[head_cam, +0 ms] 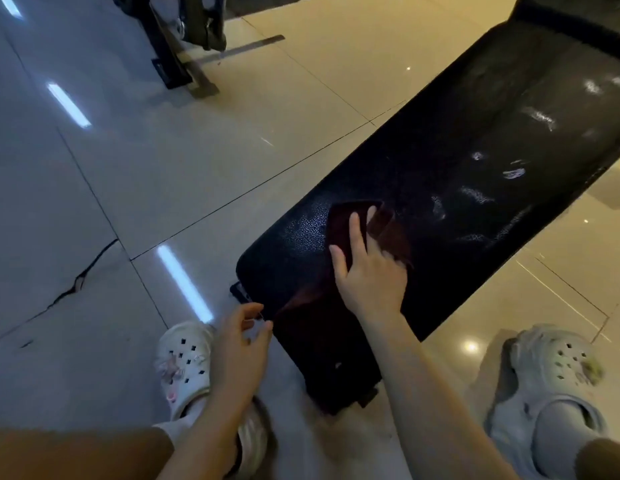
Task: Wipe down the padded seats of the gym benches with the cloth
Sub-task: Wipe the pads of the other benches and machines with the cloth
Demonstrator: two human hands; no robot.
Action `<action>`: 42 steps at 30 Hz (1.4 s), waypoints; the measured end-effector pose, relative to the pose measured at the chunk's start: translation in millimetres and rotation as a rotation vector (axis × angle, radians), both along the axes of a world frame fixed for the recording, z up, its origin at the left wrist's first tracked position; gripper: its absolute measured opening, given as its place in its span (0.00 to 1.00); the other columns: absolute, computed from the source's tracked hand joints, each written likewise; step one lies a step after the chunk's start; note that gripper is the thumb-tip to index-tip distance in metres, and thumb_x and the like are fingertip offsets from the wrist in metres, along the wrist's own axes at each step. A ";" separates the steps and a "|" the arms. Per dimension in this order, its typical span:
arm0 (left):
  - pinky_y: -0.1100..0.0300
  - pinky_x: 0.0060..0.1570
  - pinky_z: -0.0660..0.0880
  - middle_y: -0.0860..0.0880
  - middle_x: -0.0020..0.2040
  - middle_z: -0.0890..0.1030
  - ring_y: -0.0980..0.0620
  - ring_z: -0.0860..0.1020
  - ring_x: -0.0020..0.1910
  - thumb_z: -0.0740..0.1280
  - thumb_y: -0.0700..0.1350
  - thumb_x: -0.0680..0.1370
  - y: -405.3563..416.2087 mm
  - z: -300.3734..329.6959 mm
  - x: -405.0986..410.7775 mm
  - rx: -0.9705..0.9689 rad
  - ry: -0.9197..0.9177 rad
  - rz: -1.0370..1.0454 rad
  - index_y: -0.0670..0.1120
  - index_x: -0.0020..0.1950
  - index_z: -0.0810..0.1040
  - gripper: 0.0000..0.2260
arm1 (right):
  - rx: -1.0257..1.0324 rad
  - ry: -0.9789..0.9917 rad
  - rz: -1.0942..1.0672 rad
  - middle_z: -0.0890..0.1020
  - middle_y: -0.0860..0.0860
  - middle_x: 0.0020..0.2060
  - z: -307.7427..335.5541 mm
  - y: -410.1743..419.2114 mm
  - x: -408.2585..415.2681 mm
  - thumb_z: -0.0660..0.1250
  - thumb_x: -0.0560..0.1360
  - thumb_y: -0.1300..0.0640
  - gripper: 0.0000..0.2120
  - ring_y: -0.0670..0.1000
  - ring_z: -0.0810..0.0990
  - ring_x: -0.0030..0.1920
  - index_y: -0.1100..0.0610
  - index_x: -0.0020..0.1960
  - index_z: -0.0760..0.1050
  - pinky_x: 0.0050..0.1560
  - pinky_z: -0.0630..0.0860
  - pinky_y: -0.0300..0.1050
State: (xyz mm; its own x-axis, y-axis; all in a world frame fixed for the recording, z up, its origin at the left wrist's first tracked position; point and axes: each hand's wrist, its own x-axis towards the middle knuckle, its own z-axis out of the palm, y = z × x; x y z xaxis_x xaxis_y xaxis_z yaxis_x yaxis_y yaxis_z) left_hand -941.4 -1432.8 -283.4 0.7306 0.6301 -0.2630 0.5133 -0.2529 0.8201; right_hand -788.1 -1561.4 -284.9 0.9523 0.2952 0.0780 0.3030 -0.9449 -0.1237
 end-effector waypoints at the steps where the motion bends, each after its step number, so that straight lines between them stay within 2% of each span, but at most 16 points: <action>1: 0.69 0.44 0.68 0.54 0.54 0.77 0.55 0.75 0.53 0.67 0.43 0.79 2.1 1.0 3.9 0.002 -0.032 0.019 0.55 0.56 0.74 0.09 | -0.023 0.040 0.005 0.50 0.54 0.79 4.9 6.6 21.0 0.46 0.81 0.37 0.32 0.57 0.56 0.78 0.52 0.80 0.52 0.72 0.62 0.55; 4: 0.67 0.49 0.70 0.54 0.55 0.77 0.57 0.75 0.54 0.66 0.42 0.79 7.5 1.8 17.7 0.023 -0.100 0.092 0.54 0.57 0.74 0.09 | -0.087 0.117 0.031 0.40 0.54 0.79 14.5 36.0 60.1 0.44 0.81 0.35 0.34 0.58 0.52 0.78 0.51 0.80 0.42 0.73 0.58 0.54; 8: 0.69 0.50 0.68 0.53 0.56 0.76 0.57 0.74 0.56 0.64 0.40 0.80 16.5 11.2 32.9 0.036 -0.155 0.184 0.51 0.58 0.75 0.09 | -0.106 0.206 0.291 0.43 0.54 0.79 7.1 71.6 26.2 0.47 0.82 0.39 0.32 0.60 0.71 0.67 0.50 0.80 0.41 0.57 0.68 0.50; 11: 0.73 0.45 0.66 0.53 0.56 0.76 0.57 0.74 0.54 0.63 0.40 0.81 20.0 19.0 40.1 0.041 -0.153 0.272 0.48 0.59 0.76 0.08 | -0.071 0.287 0.436 0.41 0.53 0.79 -6.7 65.7 -19.5 0.50 0.82 0.40 0.31 0.60 0.70 0.68 0.49 0.80 0.43 0.61 0.66 0.50; 13: 0.72 0.46 0.66 0.52 0.56 0.76 0.56 0.74 0.54 0.63 0.40 0.81 17.7 22.3 41.6 0.061 -0.142 0.289 0.47 0.59 0.76 0.09 | -0.068 0.234 0.442 0.48 0.53 0.79 -14.7 47.8 -44.9 0.50 0.81 0.40 0.30 0.58 0.74 0.66 0.48 0.80 0.50 0.60 0.70 0.49; 16: 0.62 0.53 0.69 0.49 0.58 0.77 0.55 0.74 0.54 0.63 0.40 0.80 5.5 24.5 44.0 0.091 -0.079 0.241 0.48 0.61 0.75 0.10 | -0.027 0.210 0.303 0.64 0.54 0.75 -13.7 10.0 -63.9 0.51 0.78 0.38 0.30 0.56 0.79 0.62 0.50 0.76 0.64 0.55 0.77 0.47; 19: 0.60 0.54 0.68 0.49 0.59 0.76 0.55 0.73 0.54 0.65 0.40 0.79 -15.6 27.3 47.6 0.120 -0.012 0.153 0.47 0.62 0.75 0.12 | 0.030 0.177 0.132 0.63 0.52 0.76 -4.9 -26.2 -57.7 0.50 0.77 0.36 0.31 0.55 0.73 0.69 0.49 0.76 0.65 0.58 0.76 0.50; 23: 0.64 0.54 0.66 0.51 0.54 0.74 0.50 0.75 0.58 0.69 0.42 0.77 -46.1 26.9 47.5 0.160 0.048 -0.115 0.46 0.62 0.77 0.13 | 0.009 0.174 -0.006 0.50 0.50 0.78 7.9 -66.1 -36.1 0.43 0.77 0.34 0.34 0.56 0.61 0.76 0.49 0.79 0.56 0.69 0.67 0.54; 26: 0.59 0.59 0.69 0.50 0.59 0.74 0.50 0.72 0.61 0.71 0.49 0.76 -64.3 25.0 43.3 0.212 0.161 -0.265 0.49 0.63 0.77 0.17 | 0.003 0.211 -0.052 0.41 0.49 0.78 15.0 -87.7 -33.2 0.34 0.74 0.33 0.38 0.56 0.52 0.78 0.48 0.80 0.46 0.75 0.57 0.54; 30: 0.59 0.59 0.67 0.51 0.60 0.72 0.51 0.69 0.62 0.72 0.56 0.73 -86.4 29.2 39.2 0.249 0.209 -0.223 0.51 0.62 0.77 0.19 | 0.017 0.264 -0.028 0.34 0.49 0.75 26.3 -105.0 -48.7 0.29 0.71 0.33 0.40 0.55 0.46 0.79 0.49 0.80 0.41 0.76 0.50 0.52; 32: 0.59 0.59 0.67 0.51 0.60 0.72 0.50 0.68 0.63 0.73 0.55 0.73 -94.6 30.6 36.9 0.257 0.215 -0.199 0.51 0.62 0.76 0.20 | 0.024 0.299 -0.016 0.34 0.50 0.76 31.9 -111.7 -54.5 0.33 0.76 0.32 0.37 0.55 0.45 0.79 0.50 0.80 0.40 0.76 0.49 0.50; 34: 0.56 0.61 0.67 0.50 0.61 0.72 0.48 0.69 0.63 0.74 0.51 0.73 -93.3 30.6 34.7 0.213 0.203 -0.204 0.51 0.63 0.76 0.19 | 0.037 0.311 0.007 0.38 0.52 0.78 37.1 -117.0 -58.6 0.42 0.81 0.36 0.32 0.56 0.50 0.79 0.51 0.80 0.42 0.76 0.53 0.50; 36: 0.55 0.63 0.69 0.47 0.61 0.73 0.46 0.72 0.62 0.72 0.43 0.75 -86.0 29.5 32.6 0.162 0.186 -0.235 0.48 0.64 0.77 0.17 | 0.032 0.291 0.019 0.49 0.55 0.79 40.1 -119.7 -62.4 0.48 0.83 0.41 0.29 0.58 0.61 0.75 0.53 0.80 0.52 0.71 0.63 0.52; 39: 0.62 0.57 0.69 0.47 0.60 0.75 0.47 0.75 0.58 0.66 0.33 0.77 -83.4 30.7 27.1 0.170 0.172 -0.225 0.45 0.62 0.78 0.16 | 0.031 0.189 0.042 0.75 0.58 0.67 46.6 -116.6 -59.1 0.64 0.80 0.49 0.21 0.62 0.78 0.59 0.58 0.69 0.74 0.49 0.79 0.54; 40: 0.63 0.56 0.69 0.47 0.60 0.76 0.48 0.76 0.57 0.65 0.32 0.77 -84.0 30.1 25.2 0.177 0.166 -0.222 0.45 0.62 0.79 0.15 | 0.036 0.168 0.065 0.76 0.58 0.64 52.2 -115.6 -56.6 0.66 0.79 0.52 0.20 0.64 0.78 0.58 0.59 0.67 0.74 0.45 0.79 0.55; 42: 0.62 0.56 0.69 0.48 0.58 0.77 0.49 0.76 0.57 0.65 0.33 0.77 -83.8 29.5 23.3 0.182 0.141 -0.198 0.46 0.60 0.80 0.14 | -0.020 0.201 0.130 0.68 0.57 0.66 64.5 -114.6 -49.3 0.62 0.80 0.58 0.26 0.64 0.70 0.66 0.54 0.76 0.61 0.51 0.77 0.54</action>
State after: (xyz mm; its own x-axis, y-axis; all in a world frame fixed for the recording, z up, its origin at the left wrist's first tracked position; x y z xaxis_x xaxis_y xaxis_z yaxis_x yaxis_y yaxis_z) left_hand -918.1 -1516.6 -253.9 0.8084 0.5249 -0.2664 0.5447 -0.4955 0.6766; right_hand -837.4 -1675.9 -220.4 0.9018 0.4160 -0.1169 0.3935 -0.9024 -0.1755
